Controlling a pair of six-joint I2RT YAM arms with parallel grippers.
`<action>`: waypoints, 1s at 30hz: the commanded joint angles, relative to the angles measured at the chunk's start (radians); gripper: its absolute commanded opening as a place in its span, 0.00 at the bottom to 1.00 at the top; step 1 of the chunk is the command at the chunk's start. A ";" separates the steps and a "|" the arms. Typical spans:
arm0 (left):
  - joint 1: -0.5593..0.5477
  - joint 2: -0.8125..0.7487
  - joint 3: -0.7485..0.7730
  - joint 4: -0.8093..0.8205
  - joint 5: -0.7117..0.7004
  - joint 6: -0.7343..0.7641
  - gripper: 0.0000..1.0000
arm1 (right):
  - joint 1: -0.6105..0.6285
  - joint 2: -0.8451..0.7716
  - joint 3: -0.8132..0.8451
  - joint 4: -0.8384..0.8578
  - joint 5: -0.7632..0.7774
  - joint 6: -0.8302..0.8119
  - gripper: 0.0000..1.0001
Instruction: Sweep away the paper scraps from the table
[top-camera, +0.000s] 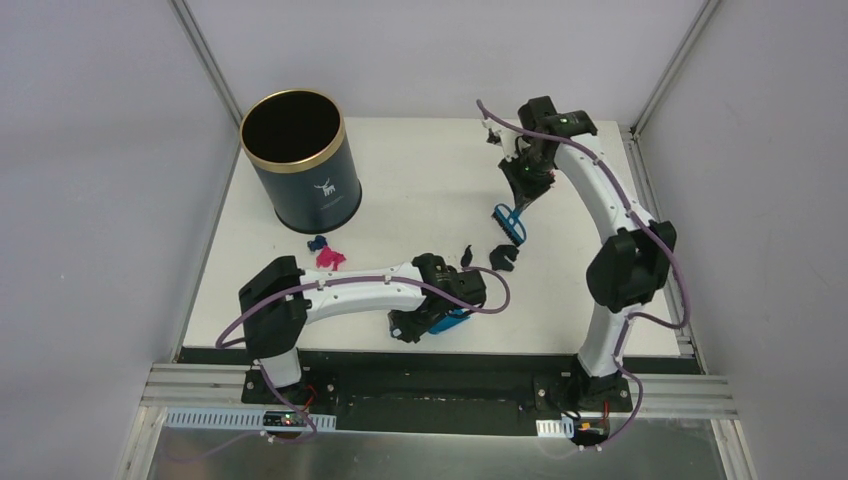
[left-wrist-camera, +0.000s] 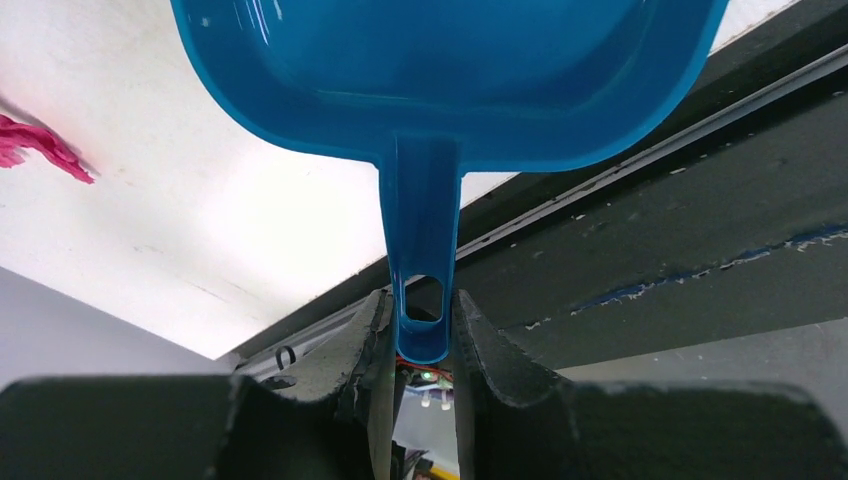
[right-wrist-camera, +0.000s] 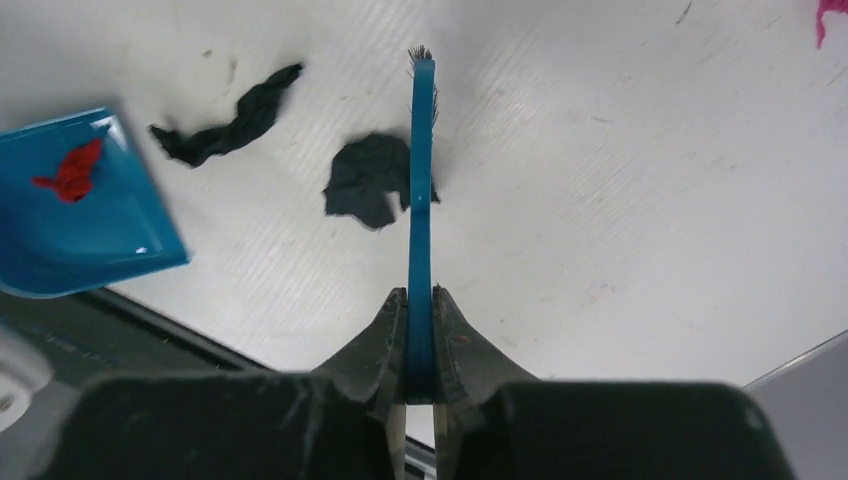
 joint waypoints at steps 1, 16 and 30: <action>0.018 0.054 0.042 -0.038 0.021 -0.024 0.00 | 0.033 0.074 0.024 0.120 0.155 0.010 0.00; 0.112 0.184 0.161 0.064 0.058 0.103 0.00 | 0.161 0.106 -0.102 0.054 -0.283 0.094 0.00; 0.069 0.135 0.088 0.220 -0.022 0.082 0.00 | 0.147 -0.023 -0.158 0.020 -0.477 0.163 0.00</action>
